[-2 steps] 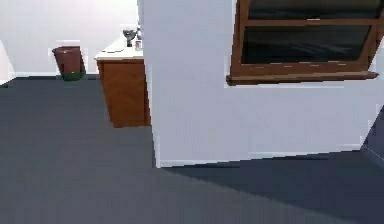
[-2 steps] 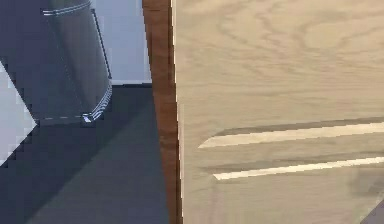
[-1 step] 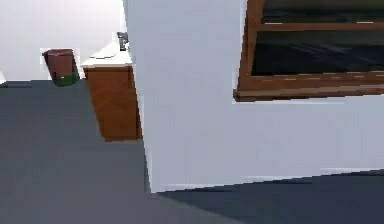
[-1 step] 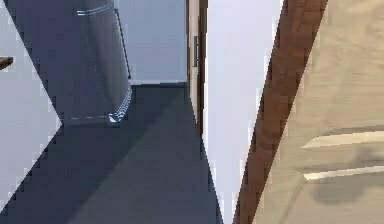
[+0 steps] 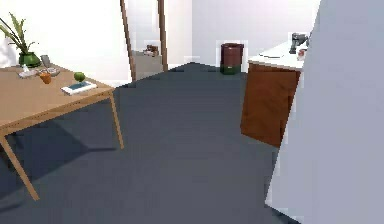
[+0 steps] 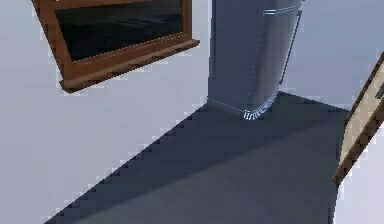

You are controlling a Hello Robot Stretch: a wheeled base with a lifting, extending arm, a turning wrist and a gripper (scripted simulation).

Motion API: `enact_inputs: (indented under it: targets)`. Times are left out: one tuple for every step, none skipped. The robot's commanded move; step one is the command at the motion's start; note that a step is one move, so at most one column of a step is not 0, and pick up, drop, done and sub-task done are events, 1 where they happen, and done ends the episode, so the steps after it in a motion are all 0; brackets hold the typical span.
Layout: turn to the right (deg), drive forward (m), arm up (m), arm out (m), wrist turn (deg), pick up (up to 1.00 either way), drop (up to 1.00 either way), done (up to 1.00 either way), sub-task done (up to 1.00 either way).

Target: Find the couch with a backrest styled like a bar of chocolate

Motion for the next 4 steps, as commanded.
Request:
enact_inputs:
  targets:
    - [-6.0, 0.0, 0.0, 0.0, 0.0, 0.0, 0.0, 0.0, 0.0]
    - [0.0, 1.0, 0.0, 0.0, 0.0, 0.0, 0.0, 0.0, 0.0]
    - [-6.0, 0.0, 0.0, 0.0, 0.0, 0.0, 0.0, 0.0, 0.0]
    - [-3.0, 0.0, 0.0, 0.0, 0.0, 0.0, 0.0, 0.0, 0.0]
